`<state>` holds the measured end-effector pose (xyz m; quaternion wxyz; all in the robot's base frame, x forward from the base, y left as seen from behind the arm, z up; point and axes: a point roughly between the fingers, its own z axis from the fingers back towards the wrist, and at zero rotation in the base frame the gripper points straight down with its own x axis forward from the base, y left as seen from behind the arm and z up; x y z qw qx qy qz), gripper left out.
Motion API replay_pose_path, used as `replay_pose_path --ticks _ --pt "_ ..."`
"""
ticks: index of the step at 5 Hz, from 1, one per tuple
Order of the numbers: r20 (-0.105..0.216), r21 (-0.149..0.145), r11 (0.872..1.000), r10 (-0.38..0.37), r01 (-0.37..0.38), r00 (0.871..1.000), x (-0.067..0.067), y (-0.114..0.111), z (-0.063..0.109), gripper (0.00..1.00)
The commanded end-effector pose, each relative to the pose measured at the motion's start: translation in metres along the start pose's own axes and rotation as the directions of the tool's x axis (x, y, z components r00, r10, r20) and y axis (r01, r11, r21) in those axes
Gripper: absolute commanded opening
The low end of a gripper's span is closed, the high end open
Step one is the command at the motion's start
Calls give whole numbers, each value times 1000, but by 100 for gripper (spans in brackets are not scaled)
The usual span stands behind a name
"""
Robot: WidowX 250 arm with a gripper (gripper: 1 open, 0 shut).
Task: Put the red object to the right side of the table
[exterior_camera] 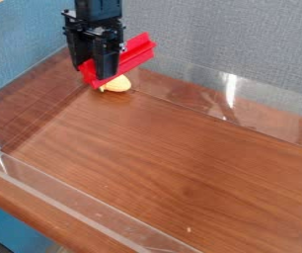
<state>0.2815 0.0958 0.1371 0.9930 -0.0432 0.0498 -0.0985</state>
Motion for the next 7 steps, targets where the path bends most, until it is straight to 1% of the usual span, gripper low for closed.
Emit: replay_pose_path --ticks 1,2,4,5,6,7 --pt "36 22 999 -39 38 999 -2 7 6 0" --pt "43 28 996 -83 81 996 -5 12 4 0" --pt "59 40 988 -152 150 987 -19 12 4 0" --pt "63 41 978 -206 204 976 -24 4 1 0" --pt "64 39 966 -258 256 964 -26 -15 0 0" --pt "64 36 943 -333 331 941 -27 -44 -1 0"
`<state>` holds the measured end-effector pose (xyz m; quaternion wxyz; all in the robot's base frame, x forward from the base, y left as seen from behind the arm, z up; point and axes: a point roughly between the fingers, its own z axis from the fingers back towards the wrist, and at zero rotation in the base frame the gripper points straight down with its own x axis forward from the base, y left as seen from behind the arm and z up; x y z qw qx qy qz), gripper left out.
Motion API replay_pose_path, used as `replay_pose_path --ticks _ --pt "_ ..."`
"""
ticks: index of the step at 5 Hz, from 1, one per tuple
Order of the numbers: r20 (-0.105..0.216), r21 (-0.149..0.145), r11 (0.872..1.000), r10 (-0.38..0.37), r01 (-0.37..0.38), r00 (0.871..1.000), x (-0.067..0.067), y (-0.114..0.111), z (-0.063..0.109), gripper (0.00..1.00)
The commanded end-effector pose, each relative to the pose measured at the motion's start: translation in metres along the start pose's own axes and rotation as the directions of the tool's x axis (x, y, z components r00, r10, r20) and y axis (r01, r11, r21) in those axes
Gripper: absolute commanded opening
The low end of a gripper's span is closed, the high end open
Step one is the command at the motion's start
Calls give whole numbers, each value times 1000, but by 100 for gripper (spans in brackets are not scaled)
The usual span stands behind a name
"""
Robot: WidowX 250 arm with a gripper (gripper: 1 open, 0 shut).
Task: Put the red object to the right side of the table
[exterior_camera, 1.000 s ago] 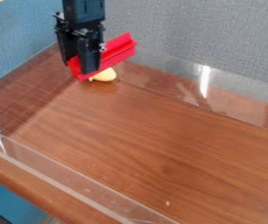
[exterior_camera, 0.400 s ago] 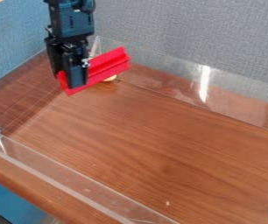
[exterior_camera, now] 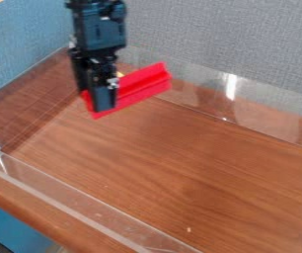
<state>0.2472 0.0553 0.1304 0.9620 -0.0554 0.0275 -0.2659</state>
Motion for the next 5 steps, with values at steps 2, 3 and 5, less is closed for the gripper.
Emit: replay_pose_path --ticks 2,3,5 --pt "18 23 980 -199 198 980 14 -42 3 0" --pt "11 11 958 -286 286 958 36 -76 -8 0" --pt "-10 -8 919 -394 394 919 79 -130 -41 0"
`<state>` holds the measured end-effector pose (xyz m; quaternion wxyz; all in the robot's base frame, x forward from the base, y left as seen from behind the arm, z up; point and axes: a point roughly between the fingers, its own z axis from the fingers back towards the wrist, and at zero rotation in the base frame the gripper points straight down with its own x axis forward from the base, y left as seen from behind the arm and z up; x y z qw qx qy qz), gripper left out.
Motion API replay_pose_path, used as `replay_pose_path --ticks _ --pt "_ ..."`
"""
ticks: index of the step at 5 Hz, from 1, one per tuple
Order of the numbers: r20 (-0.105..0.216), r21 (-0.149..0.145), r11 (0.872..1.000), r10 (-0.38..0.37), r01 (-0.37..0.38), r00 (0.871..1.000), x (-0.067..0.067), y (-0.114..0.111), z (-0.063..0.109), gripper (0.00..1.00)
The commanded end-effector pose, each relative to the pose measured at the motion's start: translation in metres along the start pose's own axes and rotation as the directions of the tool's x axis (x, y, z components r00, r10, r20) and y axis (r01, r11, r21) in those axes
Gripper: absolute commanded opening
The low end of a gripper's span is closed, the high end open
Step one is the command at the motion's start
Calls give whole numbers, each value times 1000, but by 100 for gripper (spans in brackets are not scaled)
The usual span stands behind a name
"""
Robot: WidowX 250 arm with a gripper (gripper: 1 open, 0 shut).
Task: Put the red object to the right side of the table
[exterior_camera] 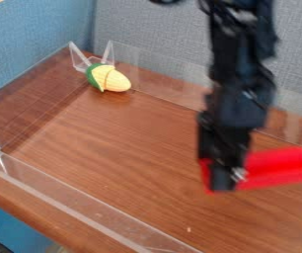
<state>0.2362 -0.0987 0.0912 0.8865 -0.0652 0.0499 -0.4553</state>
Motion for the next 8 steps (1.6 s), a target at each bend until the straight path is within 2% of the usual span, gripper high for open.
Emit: replay_pose_path --ticks 1,2,3,4,5,7,8 --pt "45 37 999 -1 -1 999 10 13 18 100" --pt "50 28 1000 -15 13 999 9 21 20 100" --pt "67 8 999 31 -32 997 16 20 0 100" --pt "58 -16 998 57 -56 997 25 18 -24 100" --pt "27 -37 999 22 -21 999 25 20 -44 100" --pt "-5 -62 998 -23 23 1000 20 32 -62 100" --pt "-13 -76 997 -21 19 1000 14 34 -64 100"
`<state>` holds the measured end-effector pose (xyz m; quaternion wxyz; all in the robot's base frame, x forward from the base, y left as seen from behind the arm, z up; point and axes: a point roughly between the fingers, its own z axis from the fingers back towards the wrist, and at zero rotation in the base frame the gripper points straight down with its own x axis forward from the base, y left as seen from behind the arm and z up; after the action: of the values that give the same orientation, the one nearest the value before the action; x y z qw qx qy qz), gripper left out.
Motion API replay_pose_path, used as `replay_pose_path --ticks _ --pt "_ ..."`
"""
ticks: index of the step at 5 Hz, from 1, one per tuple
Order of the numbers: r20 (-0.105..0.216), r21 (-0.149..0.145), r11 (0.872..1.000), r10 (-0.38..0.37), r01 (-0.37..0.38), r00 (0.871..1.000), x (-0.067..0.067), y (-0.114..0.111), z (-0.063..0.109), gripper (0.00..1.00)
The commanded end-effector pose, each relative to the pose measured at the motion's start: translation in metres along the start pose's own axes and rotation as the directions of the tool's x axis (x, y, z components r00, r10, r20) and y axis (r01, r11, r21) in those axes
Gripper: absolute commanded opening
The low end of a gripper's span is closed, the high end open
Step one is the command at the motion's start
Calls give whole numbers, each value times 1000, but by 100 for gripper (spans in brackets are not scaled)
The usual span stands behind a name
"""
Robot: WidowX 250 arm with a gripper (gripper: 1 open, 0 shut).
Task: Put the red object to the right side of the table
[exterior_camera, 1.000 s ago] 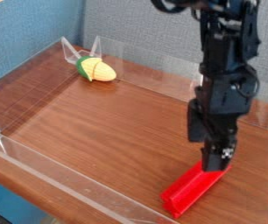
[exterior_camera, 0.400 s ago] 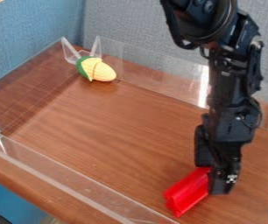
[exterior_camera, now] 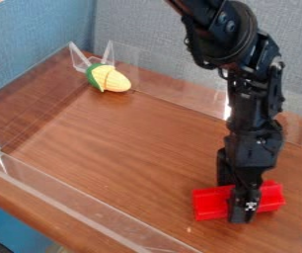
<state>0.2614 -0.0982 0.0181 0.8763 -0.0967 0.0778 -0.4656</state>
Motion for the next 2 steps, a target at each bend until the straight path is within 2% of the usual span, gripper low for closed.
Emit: replay_pose_path --ticks 1,2 --pt "15 32 999 12 -12 1000 -5 1 20 100" --pt "29 73 997 14 -16 999 -5 0 40 0"
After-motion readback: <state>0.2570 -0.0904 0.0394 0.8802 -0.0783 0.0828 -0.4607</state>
